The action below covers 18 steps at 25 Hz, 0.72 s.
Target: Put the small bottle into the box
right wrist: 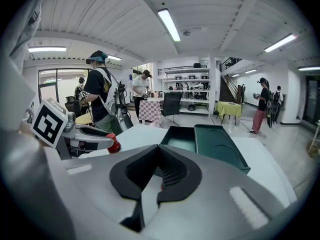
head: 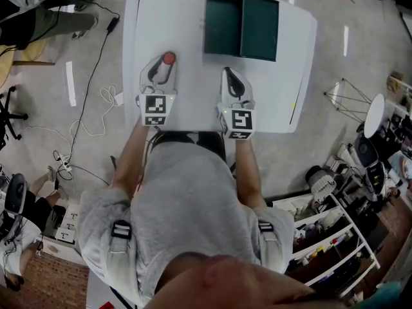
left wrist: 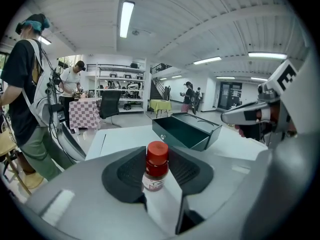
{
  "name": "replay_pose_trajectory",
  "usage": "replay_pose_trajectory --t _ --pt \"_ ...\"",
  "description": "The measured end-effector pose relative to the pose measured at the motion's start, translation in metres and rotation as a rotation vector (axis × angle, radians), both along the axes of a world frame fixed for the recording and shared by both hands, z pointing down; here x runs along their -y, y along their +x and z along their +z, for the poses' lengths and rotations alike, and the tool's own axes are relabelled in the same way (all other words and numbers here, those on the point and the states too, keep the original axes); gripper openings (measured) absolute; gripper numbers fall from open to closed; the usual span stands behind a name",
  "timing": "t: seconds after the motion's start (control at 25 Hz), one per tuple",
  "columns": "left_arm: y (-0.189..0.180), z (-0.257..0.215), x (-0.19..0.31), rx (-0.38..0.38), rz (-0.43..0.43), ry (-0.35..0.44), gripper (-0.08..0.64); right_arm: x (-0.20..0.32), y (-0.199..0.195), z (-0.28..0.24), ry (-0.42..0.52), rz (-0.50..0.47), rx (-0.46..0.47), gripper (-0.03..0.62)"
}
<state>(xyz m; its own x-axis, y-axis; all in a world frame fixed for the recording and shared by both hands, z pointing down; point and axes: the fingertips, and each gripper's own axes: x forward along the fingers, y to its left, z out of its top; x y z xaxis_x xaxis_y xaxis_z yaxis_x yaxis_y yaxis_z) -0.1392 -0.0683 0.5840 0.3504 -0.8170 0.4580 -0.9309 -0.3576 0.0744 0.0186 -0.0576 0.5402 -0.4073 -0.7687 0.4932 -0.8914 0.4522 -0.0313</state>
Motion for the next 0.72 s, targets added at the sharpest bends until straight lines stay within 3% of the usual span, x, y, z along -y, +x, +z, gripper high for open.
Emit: replay_pose_trajectory --t 0.72 --pt "0.009 -0.081 -0.010 -0.040 0.015 0.137 0.143 -0.012 0.002 -0.049 0.130 0.026 0.021 0.003"
